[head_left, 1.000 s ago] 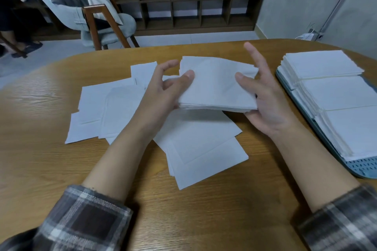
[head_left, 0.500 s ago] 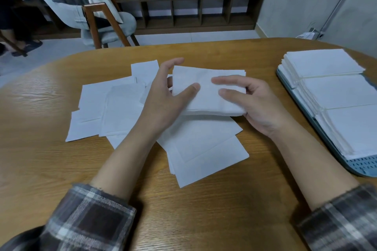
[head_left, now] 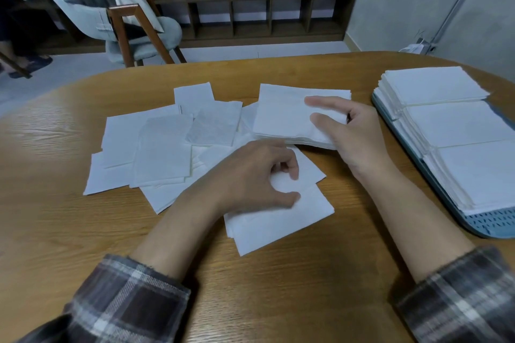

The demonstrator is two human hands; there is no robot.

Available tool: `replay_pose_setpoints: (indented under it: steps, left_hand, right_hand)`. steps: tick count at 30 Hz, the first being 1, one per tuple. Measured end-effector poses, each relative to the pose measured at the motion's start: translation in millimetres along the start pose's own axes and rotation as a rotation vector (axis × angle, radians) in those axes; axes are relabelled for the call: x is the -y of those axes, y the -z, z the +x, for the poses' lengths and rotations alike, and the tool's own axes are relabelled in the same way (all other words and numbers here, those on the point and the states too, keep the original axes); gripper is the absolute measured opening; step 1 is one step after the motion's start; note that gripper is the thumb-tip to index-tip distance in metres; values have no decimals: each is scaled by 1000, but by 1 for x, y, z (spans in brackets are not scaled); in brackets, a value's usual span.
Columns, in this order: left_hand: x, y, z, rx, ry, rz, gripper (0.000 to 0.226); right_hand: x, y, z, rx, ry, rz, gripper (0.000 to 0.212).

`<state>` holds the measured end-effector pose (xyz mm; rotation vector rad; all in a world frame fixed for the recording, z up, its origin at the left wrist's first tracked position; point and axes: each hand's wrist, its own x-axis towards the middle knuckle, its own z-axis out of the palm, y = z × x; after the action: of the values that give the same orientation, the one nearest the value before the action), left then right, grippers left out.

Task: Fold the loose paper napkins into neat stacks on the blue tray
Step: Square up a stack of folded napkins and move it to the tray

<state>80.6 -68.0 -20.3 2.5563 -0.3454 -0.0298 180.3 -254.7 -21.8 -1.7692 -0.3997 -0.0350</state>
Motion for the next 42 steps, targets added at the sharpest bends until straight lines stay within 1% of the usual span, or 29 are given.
replay_pose_setpoints:
  steps: [3,5,9,12,13,14,16,17,18,21,22,23,25,27,30,33,37,42]
  left_hand:
    - [0,0,-1,-27,-28,-13,10]
    - [-4,1,-3,-51,-33,-71,9]
    - [-7,14,-7,-132,0,-321,11]
    - [0,26,-7,-222,-9,-475,13]
    - [2,29,-7,-253,-1,-506,12]
    - [4,31,-6,-290,11,-526,10]
    - [9,32,-4,-379,38,-540,5]
    - [9,31,-2,-422,49,-541,2]
    - [11,31,-2,-459,63,-537,4]
    - [17,30,-1,-515,94,-456,25]
    - [19,31,-2,-526,112,-450,28]
    - [21,31,-1,-547,128,-462,28]
    - [23,31,0,-626,137,-486,21]
    - [22,30,1,-680,128,-496,12]
    - [21,28,2,-686,123,-535,5]
    - [20,25,4,-688,117,-558,5]
    - [19,22,5,-661,111,-517,7]
    - [19,22,4,-676,132,-463,8]
  right_hand:
    - [-1,0,0,21,3,-5,29]
    - [-1,1,0,53,22,-2,28]
    - [1,1,-1,117,49,62,20]
    - [6,2,-4,210,101,117,29]
    - [7,2,-5,240,119,102,28]
    - [8,2,-6,264,124,92,23]
    - [7,-1,-7,281,98,91,11]
    - [6,-2,-6,272,82,96,8]
    - [4,-2,-6,251,69,102,7]
    - [1,-1,-4,185,2,158,13]
    - [0,0,-3,174,-39,187,16]
    - [0,0,-2,173,-84,221,18]
    - [2,0,-1,207,-160,305,21]
    - [6,-1,-2,255,-181,378,30]
    - [9,-3,-4,335,-175,420,50]
    - [9,-6,-7,377,-164,425,59]
    - [11,-10,-9,369,-159,418,56]
    - [11,-8,-8,349,-151,404,42]
